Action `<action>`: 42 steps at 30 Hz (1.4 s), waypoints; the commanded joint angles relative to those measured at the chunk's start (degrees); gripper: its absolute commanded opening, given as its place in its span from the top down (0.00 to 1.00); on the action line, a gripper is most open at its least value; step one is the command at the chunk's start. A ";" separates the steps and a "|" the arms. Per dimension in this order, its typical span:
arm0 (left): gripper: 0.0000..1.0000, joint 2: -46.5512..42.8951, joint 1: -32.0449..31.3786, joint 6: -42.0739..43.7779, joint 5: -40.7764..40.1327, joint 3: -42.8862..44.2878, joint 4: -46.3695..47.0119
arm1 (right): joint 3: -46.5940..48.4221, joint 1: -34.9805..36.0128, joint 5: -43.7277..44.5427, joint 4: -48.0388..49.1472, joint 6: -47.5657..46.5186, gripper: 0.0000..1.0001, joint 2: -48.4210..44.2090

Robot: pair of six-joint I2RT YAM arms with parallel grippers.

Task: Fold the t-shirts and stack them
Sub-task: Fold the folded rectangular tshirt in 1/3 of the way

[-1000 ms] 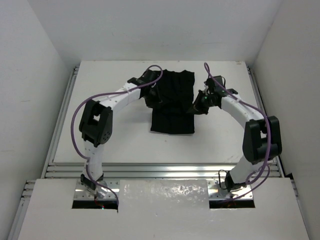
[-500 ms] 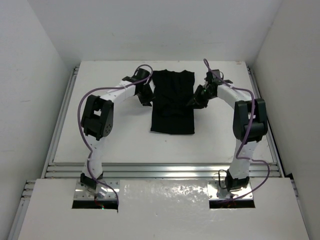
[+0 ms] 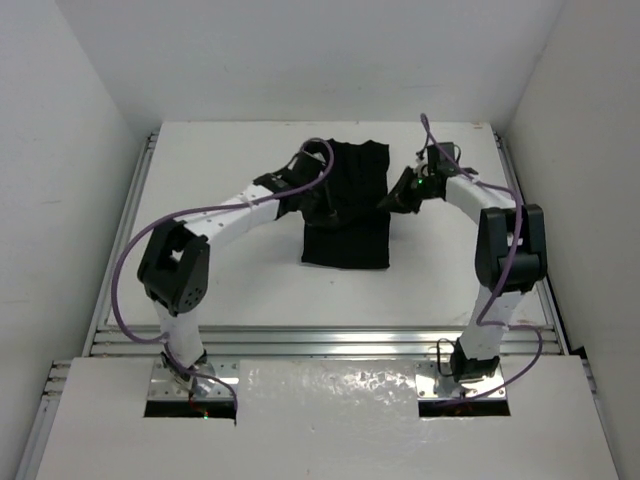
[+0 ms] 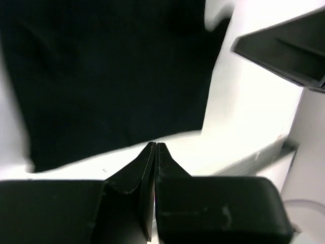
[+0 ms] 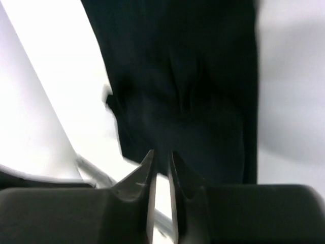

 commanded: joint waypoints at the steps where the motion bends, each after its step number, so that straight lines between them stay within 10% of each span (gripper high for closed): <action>1: 1.00 4.40 -0.99 -0.30 2.14 -1.02 -2.00 | -8.44 1.99 -6.17 9.40 -1.60 0.93 -4.35; 23: 1.00 23.92 4.63 0.05 4.61 18.32 -6.31 | 11.93 2.16 -9.50 1.33 -6.52 1.00 21.75; 42: 1.00 32.80 14.30 -2.41 -6.47 28.78 -6.40 | 14.66 2.16 -13.73 -1.75 -8.98 0.94 23.43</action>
